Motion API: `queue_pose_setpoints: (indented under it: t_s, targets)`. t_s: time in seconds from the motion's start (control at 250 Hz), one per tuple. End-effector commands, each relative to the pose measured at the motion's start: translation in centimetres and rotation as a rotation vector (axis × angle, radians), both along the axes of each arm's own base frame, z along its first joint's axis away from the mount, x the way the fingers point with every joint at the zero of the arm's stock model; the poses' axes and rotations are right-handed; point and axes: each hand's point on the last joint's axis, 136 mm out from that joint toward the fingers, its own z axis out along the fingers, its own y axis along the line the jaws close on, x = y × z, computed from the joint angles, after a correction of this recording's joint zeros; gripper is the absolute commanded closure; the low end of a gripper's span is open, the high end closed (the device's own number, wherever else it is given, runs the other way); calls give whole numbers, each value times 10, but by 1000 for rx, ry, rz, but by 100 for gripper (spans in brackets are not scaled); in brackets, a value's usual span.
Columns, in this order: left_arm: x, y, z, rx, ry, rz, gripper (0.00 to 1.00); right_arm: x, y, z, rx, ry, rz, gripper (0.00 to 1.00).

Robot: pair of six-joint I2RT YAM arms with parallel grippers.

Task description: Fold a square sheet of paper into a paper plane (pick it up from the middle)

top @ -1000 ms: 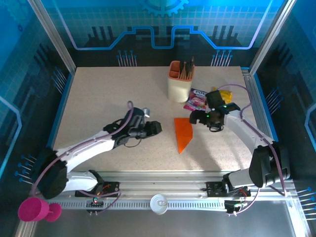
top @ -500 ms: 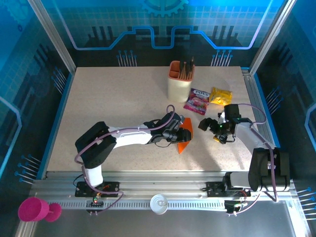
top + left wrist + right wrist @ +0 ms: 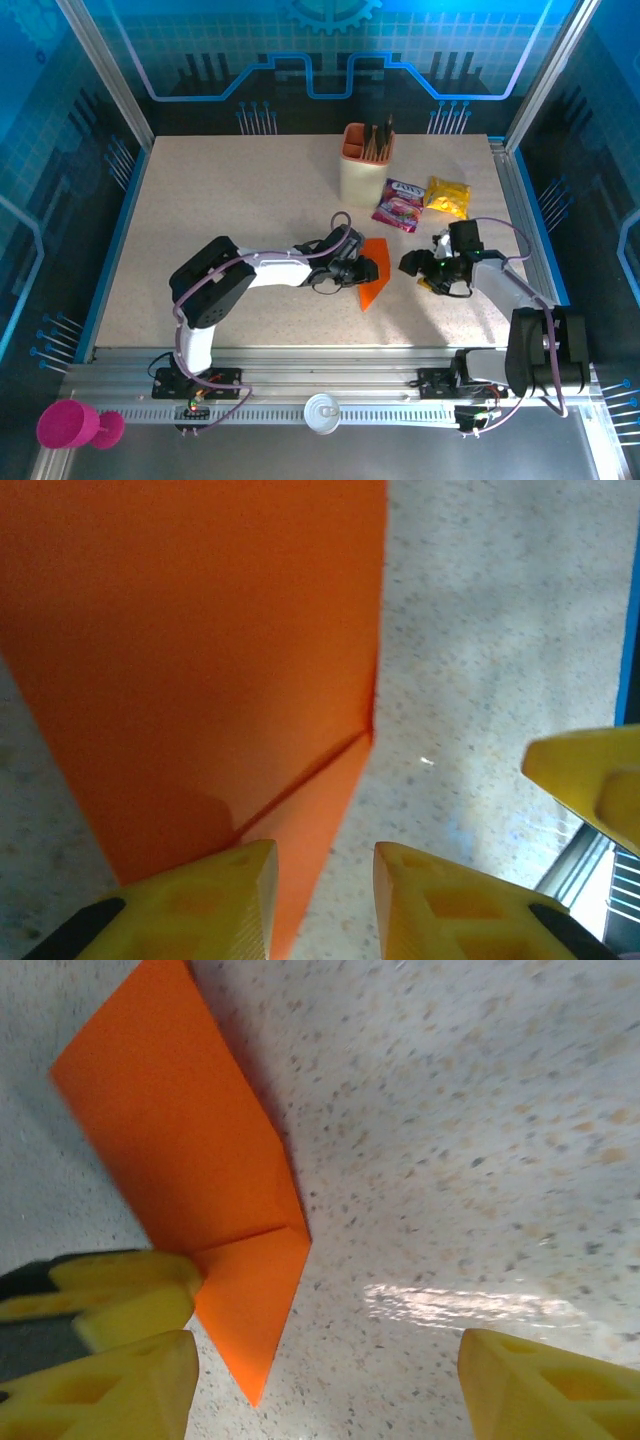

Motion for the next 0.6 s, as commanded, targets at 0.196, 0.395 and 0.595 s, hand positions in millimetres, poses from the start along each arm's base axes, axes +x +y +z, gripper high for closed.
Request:
queue_pose_setpoints:
  t_s: [0.196, 0.395, 0.595]
  targets:
    - [-9, 40, -24, 92, 24, -93, 72, -1, 29, -7, -49, -17, 72, 41]
    - [-8, 68, -20, 132, 4, -209, 75, 4, 53, -11, -20, -18, 112, 46]
    - [-7, 85, -15, 147, -9, -305, 79, 12, 79, -12, 65, -28, 136, 47]
